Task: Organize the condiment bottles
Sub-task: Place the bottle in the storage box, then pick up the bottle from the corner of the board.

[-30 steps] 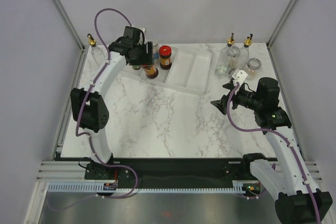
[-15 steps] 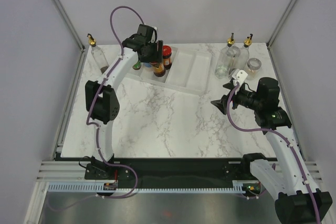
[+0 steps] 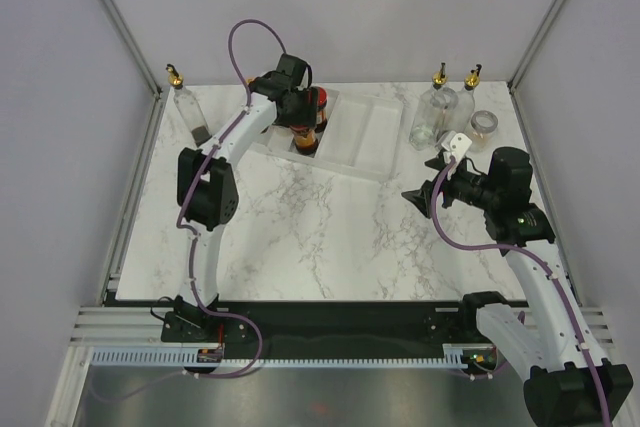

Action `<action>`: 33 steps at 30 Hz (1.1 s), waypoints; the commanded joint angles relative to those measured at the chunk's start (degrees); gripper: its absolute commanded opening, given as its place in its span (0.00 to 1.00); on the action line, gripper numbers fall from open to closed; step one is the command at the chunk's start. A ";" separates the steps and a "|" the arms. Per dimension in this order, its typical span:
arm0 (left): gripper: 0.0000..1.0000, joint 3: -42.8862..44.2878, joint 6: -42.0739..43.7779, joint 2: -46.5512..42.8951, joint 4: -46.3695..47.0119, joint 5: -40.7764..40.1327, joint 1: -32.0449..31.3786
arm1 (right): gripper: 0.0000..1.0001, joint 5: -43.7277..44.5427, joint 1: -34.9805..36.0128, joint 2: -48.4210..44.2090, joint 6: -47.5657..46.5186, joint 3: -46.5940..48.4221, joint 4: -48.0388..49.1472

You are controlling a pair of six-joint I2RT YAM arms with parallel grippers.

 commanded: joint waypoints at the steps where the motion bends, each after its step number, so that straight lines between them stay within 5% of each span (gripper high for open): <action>1: 0.65 5.06 1.21 -1.28 3.13 -1.23 -1.69 | 0.98 -0.09 -0.18 0.03 -1.24 0.12 1.88; 2: 0.77 5.67 1.30 -1.36 3.13 -1.41 -1.87 | 0.98 -0.09 -0.18 0.11 -1.24 0.12 1.88; 6: 0.99 6.99 1.74 -2.59 2.86 -1.94 -2.49 | 0.98 0.09 -0.09 0.11 -1.32 0.04 1.88; 13: 1.00 6.03 3.85 -7.59 2.69 -2.03 -2.57 | 0.98 0.62 -0.18 0.20 -1.41 0.03 1.88; 18: 1.00 -2.74 4.02 -17.52 2.95 -2.11 -2.57 | 0.98 1.84 -1.06 0.20 -1.41 0.03 1.79; 33: 1.00 -49.33 3.40 -60.23 12.44 -3.24 -2.57 | 0.98 5.63 -9.40 3.36 2.63 0.21 3.90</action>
